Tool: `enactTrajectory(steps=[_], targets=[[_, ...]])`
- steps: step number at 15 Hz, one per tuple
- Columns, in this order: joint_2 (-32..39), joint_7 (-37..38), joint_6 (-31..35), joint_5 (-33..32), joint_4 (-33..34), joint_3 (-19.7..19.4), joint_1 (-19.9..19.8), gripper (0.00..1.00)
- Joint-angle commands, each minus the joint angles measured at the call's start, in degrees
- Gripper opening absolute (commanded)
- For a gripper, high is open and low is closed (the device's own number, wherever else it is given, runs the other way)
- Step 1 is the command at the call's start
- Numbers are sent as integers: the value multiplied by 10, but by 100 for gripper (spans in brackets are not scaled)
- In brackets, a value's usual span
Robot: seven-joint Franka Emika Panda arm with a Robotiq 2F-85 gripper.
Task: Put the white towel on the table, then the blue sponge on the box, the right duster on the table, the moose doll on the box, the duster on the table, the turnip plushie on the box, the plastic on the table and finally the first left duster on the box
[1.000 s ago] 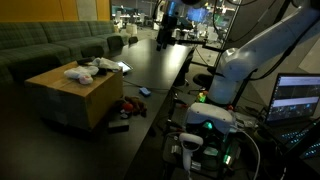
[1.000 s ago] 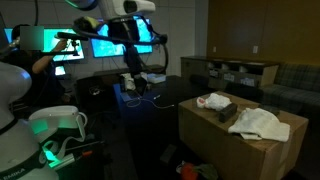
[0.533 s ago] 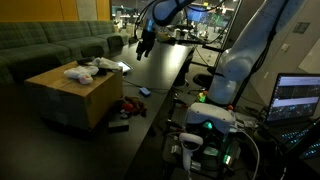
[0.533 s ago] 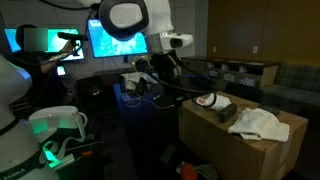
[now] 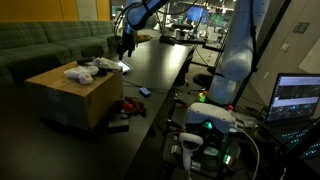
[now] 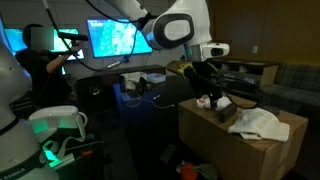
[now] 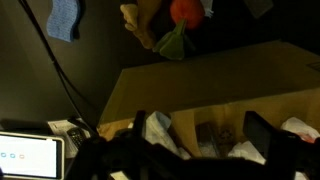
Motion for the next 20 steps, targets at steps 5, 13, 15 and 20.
enactTrajectory(steps=[5,13,15,20], targets=[[141,-35,-30,19,174,13,-19,100],[264,-68,-63,15,311,32,-35,100],[293,-69,-71,11,344,30,-38,100],[352,-67,-79,5,416,23,-50,100]])
